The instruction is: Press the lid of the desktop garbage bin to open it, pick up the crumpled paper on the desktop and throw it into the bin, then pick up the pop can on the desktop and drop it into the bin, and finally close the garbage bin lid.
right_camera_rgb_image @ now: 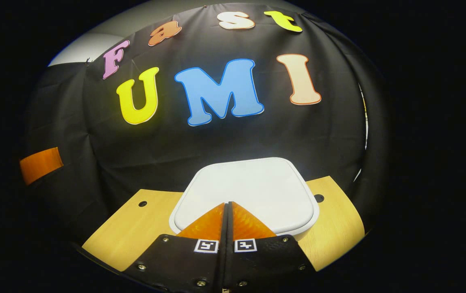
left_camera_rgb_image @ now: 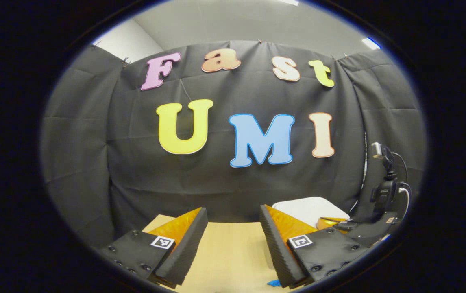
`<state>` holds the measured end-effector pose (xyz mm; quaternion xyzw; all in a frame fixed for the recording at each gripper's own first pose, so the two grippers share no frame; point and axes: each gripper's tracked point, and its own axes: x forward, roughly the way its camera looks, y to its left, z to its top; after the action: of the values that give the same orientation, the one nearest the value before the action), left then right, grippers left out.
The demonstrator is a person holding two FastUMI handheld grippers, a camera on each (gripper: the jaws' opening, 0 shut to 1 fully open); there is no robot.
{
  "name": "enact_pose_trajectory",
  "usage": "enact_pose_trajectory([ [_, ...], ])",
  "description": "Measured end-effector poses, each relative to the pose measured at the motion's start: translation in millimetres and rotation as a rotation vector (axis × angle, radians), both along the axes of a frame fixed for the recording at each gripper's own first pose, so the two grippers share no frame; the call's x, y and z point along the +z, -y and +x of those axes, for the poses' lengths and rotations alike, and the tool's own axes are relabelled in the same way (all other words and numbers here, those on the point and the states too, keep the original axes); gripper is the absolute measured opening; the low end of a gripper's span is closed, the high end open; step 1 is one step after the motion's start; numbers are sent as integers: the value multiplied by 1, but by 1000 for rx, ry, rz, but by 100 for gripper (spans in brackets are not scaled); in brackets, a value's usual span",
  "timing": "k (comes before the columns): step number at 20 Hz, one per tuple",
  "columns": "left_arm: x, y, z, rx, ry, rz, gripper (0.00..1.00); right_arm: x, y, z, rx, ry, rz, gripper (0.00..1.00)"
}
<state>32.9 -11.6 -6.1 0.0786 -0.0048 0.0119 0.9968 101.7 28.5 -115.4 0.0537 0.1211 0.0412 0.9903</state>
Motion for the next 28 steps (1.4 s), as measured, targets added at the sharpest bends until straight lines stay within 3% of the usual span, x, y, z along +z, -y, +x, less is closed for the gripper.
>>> enact_pose_trajectory([
  [4, -5, 7, 0, -16, -11, -8, 87, -3, -2, -1, 6, -15, 56, 1],
  [8, -7, 13, 0, -30, -18, -16, 84, -1, -1, -1, 4, -8, 24, 1],
  [15, -10, 7, -5, -22, -23, -6, 84, 11, -4, -6, 11, -2, 58, 2],
  [22, -28, 19, -5, -49, -41, -3, 87, 64, -4, -25, 11, 120, 24, 2],
  [28, -47, 29, -10, -71, -73, -10, 84, 77, 6, -39, -3, 146, 19, 3],
])
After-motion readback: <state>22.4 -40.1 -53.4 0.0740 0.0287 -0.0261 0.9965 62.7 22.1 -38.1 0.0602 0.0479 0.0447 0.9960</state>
